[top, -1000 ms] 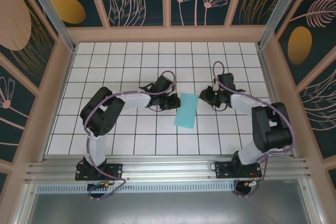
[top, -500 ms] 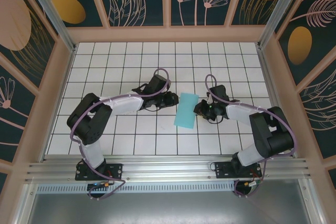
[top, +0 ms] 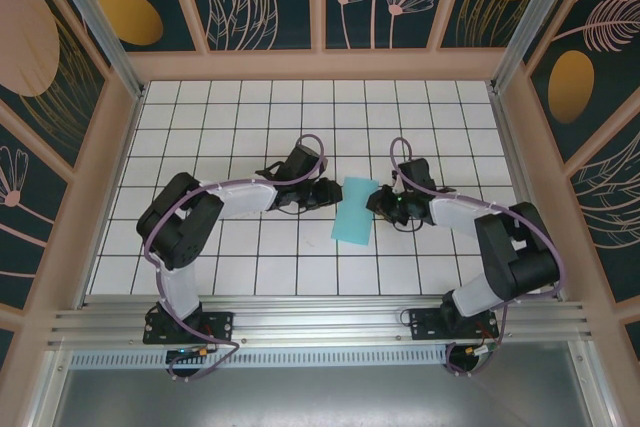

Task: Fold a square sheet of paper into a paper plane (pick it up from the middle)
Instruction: Fold the square sheet of paper in half at the center of the table.

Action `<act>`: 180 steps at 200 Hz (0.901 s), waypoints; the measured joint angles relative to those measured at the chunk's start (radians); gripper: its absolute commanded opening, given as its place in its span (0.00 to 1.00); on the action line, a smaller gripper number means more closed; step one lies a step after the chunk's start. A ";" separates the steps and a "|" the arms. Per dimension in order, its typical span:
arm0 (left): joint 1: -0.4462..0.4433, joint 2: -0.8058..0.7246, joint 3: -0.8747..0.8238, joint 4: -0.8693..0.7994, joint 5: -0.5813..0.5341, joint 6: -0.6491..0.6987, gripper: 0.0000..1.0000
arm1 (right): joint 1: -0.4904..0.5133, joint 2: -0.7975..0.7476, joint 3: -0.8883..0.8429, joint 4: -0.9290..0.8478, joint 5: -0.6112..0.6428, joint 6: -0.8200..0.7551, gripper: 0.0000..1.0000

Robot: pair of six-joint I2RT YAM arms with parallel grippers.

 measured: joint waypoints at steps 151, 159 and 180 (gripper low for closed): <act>0.003 0.044 -0.001 0.017 0.099 -0.006 0.41 | 0.003 0.040 -0.013 0.029 0.004 0.004 0.25; 0.003 0.045 -0.001 0.018 0.105 -0.008 0.41 | 0.003 0.040 -0.013 0.029 0.004 0.004 0.25; 0.003 0.047 -0.001 0.023 0.126 -0.012 0.40 | 0.003 0.040 -0.015 0.031 0.004 0.004 0.25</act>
